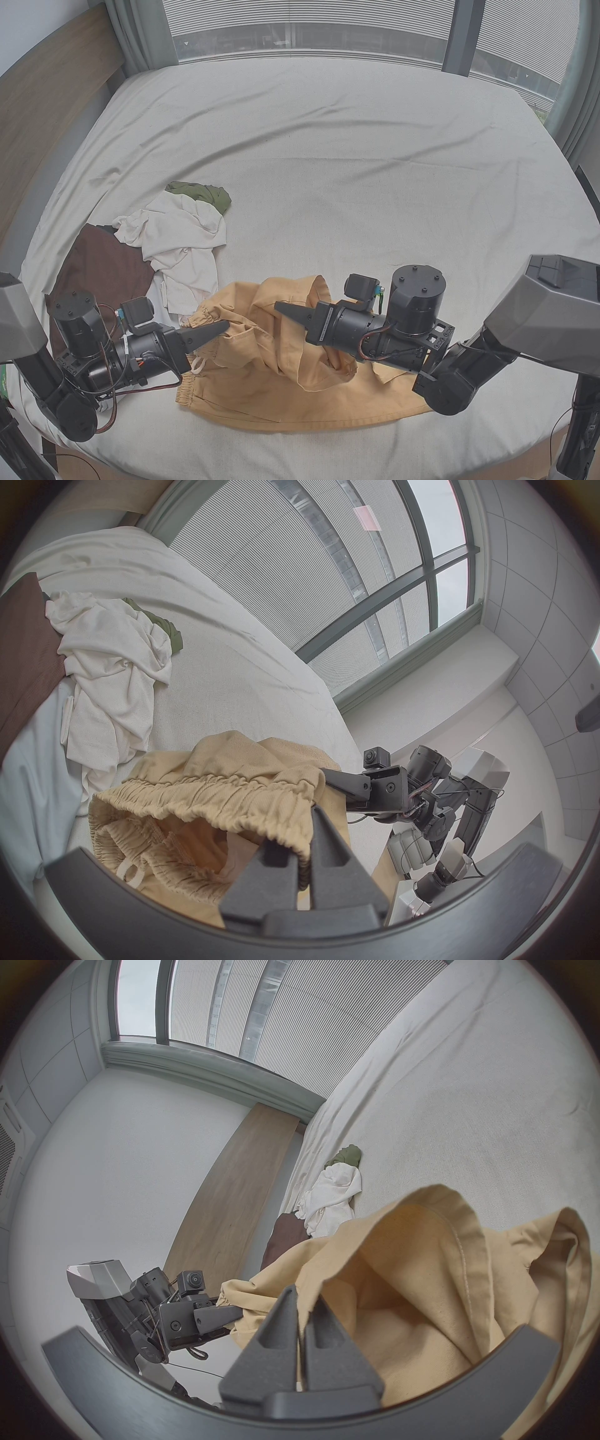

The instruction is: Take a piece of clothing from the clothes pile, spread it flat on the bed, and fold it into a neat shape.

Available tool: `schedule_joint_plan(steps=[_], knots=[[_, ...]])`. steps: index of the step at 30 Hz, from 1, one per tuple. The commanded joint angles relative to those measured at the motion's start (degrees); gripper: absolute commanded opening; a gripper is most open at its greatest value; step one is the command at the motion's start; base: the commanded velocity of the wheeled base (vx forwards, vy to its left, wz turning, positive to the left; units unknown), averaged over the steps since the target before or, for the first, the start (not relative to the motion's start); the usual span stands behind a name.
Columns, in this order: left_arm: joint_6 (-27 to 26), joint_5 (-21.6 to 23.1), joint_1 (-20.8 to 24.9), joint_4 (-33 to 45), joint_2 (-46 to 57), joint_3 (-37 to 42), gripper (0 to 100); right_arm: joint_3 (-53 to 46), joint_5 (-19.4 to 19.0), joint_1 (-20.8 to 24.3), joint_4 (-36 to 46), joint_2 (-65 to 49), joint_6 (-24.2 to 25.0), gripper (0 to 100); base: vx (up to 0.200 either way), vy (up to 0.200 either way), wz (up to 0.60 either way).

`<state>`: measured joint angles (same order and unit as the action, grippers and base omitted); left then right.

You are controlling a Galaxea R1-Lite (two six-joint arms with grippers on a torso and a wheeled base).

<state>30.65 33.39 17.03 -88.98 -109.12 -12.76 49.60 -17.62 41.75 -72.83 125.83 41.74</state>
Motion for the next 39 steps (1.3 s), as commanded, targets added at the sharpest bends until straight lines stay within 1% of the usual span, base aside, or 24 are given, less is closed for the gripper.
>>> schedule_joint_plan(steps=[1,4,5,9,11,12,15,16,18,27,32,37,39], knots=[[0.0,0.0,-0.3,-0.1,0.1,-1.1,0,-1.6,0.0,-0.9,-0.9,-2.7,0.0,0,0.000,0.000,0.00],[0.1,-0.1,-0.6,-0.2,0.3,-1.8,0,-3.9,-0.1,-2.1,-2.2,-5.6,-0.2,0,0.000,0.000,0.00],[0.2,-0.3,-0.8,-0.2,0.9,-3.5,0,-7.7,-0.1,-4.0,-4.2,-10.1,-0.2,0,0.000,0.000,0.00],[0.5,-0.5,-0.8,-0.2,1.7,-5.4,0,-12.8,-0.8,-6.4,-5.3,-15.5,-0.5,0,0.000,0.000,0.00],[0.4,-0.5,-0.8,-0.2,1.7,-6.0,0,-15.4,-1.6,-7.8,-6.4,-18.0,-0.5,0,0.000,0.000,0.00],[0.3,-0.5,-0.8,-0.2,1.6,-6.2,0,-17.2,-2.7,-9.0,-7.3,-19.4,-0.5,0,0.000,0.000,0.00],[0.2,-0.5,-0.8,-0.2,1.6,-6.8,0,-19.3,-3.9,-10.9,-8.7,-20.6,-0.4,0,0.000,0.000,0.00],[0.2,-0.5,-0.8,-0.2,1.7,-7.1,0,-20.2,-4.6,-12.6,-9.8,-21.1,-0.5,0,0.000,0.000,0.00],[0.1,-0.5,-0.8,-0.1,2.0,-7.5,0,-20.4,-5.3,-14.2,-10.1,-21.0,-0.5,0,0.000,0.000,0.00],[0.1,-0.4,-0.8,-0.1,1.8,-9.3,0,-21.3,-8.0,-17.4,-10.5,-21.2,-0.5,0,0.000,0.000,0.00],[0.1,-0.4,-0.8,-0.1,1.8,-8.2,0,-21.5,-8.0,-17.6,-10.5,-21.3,-0.5,0,0.000,0.000,0.00],[-0.7,-0.7,-0.9,-0.1,2.3,-9.0,0,-21.4,-8.1,-18.8,-10.5,-21.6,-0.6,0,0.000,0.000,0.00],[-1.7,-0.6,-1.5,-0.2,2.6,-9.8,0,-21.4,-8.3,-20.0,-10.5,-22.6,-0.6,0,0.000,0.000,0.00]])
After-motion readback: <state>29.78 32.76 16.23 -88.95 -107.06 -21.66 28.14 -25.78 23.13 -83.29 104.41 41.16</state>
